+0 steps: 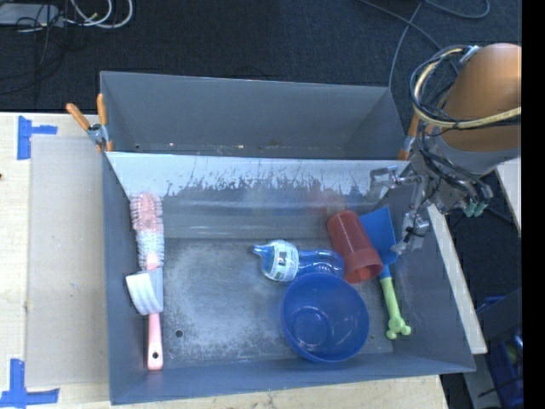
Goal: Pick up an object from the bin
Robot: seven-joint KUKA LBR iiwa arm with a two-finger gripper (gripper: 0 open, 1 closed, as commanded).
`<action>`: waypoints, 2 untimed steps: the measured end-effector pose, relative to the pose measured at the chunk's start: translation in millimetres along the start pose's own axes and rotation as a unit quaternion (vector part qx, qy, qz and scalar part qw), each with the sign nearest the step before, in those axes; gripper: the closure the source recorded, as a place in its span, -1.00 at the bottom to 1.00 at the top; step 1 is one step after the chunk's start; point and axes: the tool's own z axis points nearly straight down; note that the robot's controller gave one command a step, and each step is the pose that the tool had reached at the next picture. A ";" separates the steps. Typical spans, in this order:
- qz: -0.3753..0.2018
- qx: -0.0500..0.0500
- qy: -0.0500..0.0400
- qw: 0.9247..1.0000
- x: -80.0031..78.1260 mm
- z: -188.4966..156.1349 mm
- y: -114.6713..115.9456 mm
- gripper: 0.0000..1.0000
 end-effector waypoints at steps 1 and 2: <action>0.003 0.002 -0.001 1.000 12.4 10.5 0.3 -1.00; 0.055 0.002 -0.004 0.998 19.4 -114.9 49.0 1.00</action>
Offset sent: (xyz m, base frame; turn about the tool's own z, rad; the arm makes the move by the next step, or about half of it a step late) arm -0.0324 0.0424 0.1134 0.1126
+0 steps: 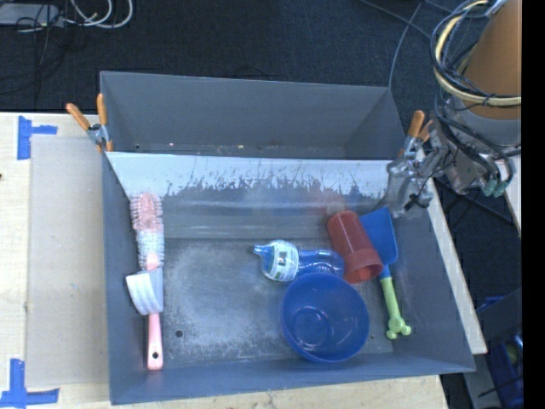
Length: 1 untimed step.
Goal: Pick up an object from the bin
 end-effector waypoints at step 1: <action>0.001 0.000 0.002 1.000 1.0 1.4 -0.2 1.00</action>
Offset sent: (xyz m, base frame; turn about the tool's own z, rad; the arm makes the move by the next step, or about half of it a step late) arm -0.1042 0.0086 -0.0064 -0.0721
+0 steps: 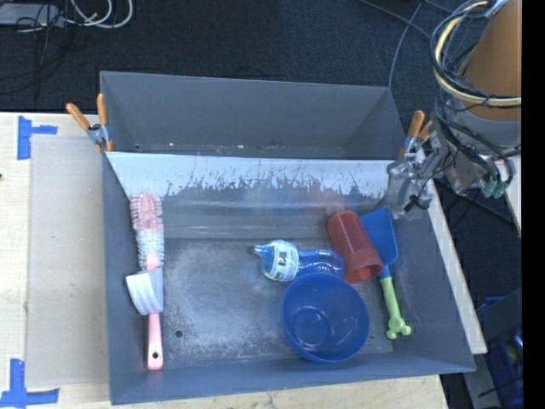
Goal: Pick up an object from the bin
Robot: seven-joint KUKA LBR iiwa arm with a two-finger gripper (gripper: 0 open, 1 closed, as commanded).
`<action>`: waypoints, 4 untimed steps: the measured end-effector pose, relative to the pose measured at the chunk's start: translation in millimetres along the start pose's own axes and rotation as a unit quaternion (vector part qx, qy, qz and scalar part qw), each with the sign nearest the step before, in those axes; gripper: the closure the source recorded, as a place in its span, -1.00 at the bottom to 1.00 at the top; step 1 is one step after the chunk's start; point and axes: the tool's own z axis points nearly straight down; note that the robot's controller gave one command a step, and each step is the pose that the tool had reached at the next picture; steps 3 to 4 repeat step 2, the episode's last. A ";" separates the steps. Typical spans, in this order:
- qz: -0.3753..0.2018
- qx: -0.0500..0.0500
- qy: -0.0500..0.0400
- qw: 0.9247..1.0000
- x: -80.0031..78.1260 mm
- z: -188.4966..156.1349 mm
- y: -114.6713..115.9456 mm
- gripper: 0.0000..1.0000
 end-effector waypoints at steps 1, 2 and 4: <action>-0.025 0.000 0.001 1.000 68.3 4.2 15.1 1.00; -0.070 0.000 0.000 0.998 80.5 45.5 19.9 1.00; -0.070 0.000 0.000 0.998 80.5 45.5 19.9 1.00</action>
Offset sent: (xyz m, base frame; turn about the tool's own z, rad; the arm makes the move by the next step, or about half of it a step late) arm -0.0827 0.0095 -0.0462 -0.1414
